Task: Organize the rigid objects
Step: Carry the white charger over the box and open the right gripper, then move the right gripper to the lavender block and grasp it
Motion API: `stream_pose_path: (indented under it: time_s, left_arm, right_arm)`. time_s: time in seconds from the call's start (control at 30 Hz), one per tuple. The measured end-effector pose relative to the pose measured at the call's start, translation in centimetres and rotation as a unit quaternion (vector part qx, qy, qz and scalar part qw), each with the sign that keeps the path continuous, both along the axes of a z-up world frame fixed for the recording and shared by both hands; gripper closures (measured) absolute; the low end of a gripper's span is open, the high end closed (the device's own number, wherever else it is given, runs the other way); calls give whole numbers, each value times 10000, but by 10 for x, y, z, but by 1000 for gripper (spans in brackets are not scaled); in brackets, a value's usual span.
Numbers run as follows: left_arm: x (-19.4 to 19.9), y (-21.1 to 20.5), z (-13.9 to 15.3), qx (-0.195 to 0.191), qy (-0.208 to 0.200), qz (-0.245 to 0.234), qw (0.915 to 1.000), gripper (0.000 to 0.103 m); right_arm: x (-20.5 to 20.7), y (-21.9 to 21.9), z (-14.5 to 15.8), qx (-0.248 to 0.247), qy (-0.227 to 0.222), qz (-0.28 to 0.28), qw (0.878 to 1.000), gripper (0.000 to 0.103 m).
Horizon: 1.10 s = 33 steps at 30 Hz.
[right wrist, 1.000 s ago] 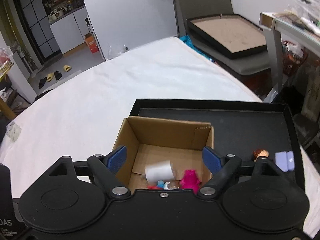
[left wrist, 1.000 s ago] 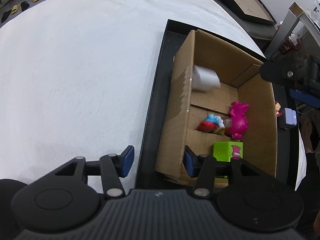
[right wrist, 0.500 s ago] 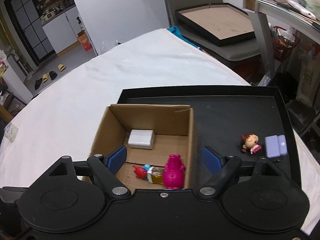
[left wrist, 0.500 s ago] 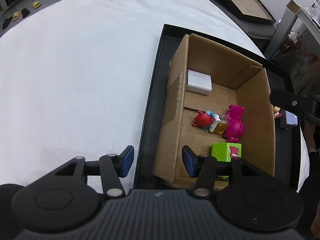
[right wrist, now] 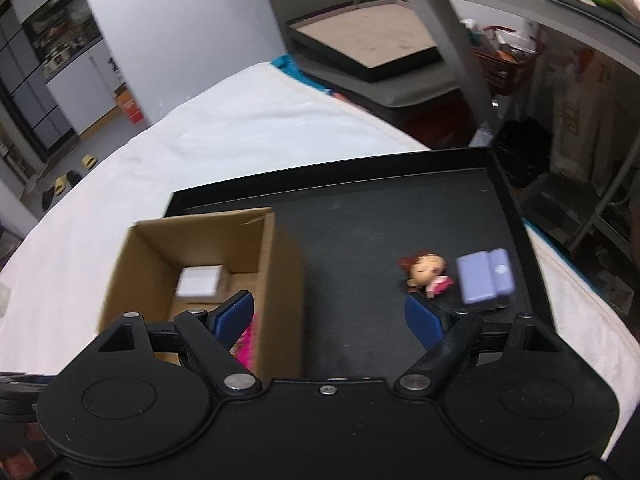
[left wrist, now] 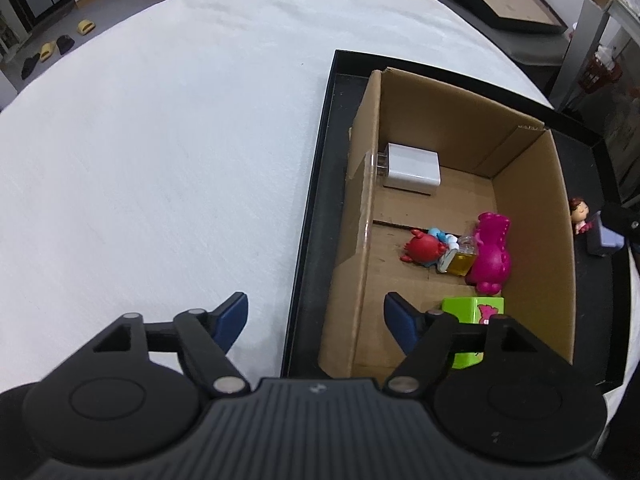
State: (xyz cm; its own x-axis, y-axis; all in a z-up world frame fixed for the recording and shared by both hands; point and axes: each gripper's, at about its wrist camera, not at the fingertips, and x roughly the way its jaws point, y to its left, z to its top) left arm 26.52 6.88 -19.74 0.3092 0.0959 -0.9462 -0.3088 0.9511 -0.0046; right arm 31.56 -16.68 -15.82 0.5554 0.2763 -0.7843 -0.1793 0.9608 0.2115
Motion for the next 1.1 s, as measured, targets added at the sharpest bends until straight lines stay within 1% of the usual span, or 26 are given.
stream_pose_path:
  time_s: [0.07,0.2,0.4,0.47,0.53,0.6,0.7,0.77,0.9,0.93,1.0,1.03,1.07,1.1]
  left_arm:
    - [2,-4,-1,105,34,-55,9999,26]
    - [6,-11,-4,307,107,-133,9994,24]
    - [11,-19,-11,589,211,-156,9979,24]
    - [13,-21,-13,658,230,-169,9974,24]
    - [15,-21,-14,715,236,-158,9970,24]
    - [17,-22,-15,762,244,-143,9967,24]
    - [20,-22,-15,826,238,-115,9962,24]
    - [23,-22,-15,861,232,-120,9959,24]
    - [25,-25,-18,877,238,-194,9957,24]
    - [26,-25,-20,876,257,-218,9956,24]
    - [27,-27,-24,863,307,-236,9955,24]
    - [26,-27,-25,859,334,-220,9955,24]
    - [25,-27,-25,853,334,-195,9956,24]
    - [24,-28,-24,839,316,-182,9958,24]
  right_arm:
    - [4,-9,-5,-49,-5,-180,9998,15]
    - [6,-26,-18,-208,-116,-372,9990,11]
    - [12,-52,-45,-220,-76,-546,9982,11]
    - [15,-55,-50,-338,-125,-520,9980,11]
    - [18,-58,-52,-560,-229,-510,9969,11]
    - [22,-63,-53,-751,-327,-578,9950,12]
    - [26,-72,-52,-738,-393,-648,9944,14]
    - [31,-75,-54,-700,-378,-641,9948,18]
    - [36,-68,-64,-926,-376,-545,9935,21]
    - [39,-64,-67,-1015,-378,-498,9929,23]
    - [42,-57,-76,-1166,-334,-404,9918,32]
    - [44,-54,-80,-1227,-259,-386,9914,47]
    - [44,-52,-84,-1339,-204,-425,9899,57]
    - [43,-51,-86,-1420,-194,-483,9885,59]
